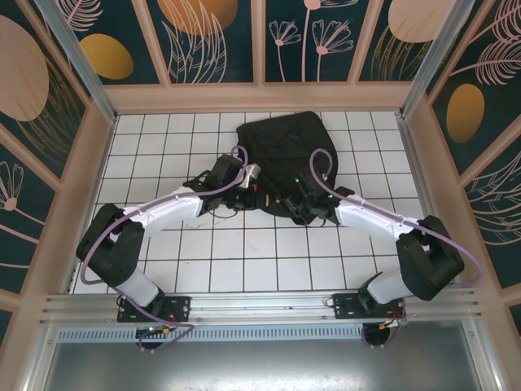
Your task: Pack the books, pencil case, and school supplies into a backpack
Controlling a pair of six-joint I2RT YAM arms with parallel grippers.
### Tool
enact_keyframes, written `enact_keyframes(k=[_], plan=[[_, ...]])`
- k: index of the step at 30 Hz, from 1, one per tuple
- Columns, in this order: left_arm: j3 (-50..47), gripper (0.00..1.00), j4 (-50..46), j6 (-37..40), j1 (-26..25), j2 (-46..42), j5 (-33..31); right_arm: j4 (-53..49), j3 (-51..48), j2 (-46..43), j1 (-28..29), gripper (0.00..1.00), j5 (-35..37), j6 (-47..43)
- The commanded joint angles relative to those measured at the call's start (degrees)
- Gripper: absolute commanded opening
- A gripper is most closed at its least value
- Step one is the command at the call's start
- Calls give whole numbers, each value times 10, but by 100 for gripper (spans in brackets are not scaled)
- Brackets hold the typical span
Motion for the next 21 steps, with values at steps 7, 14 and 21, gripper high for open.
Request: enact_keyframes(k=[7,14,21], plan=[[21,0,-15,7,41,-13,32,-54,17,17,6,0,33,-67],[31,2,-4,4,49,-10,50,-50,10,18,8,0,30,-79],[63,65,-101,105,-13,-54,-68,-51,28,31,8,0,23,-82]])
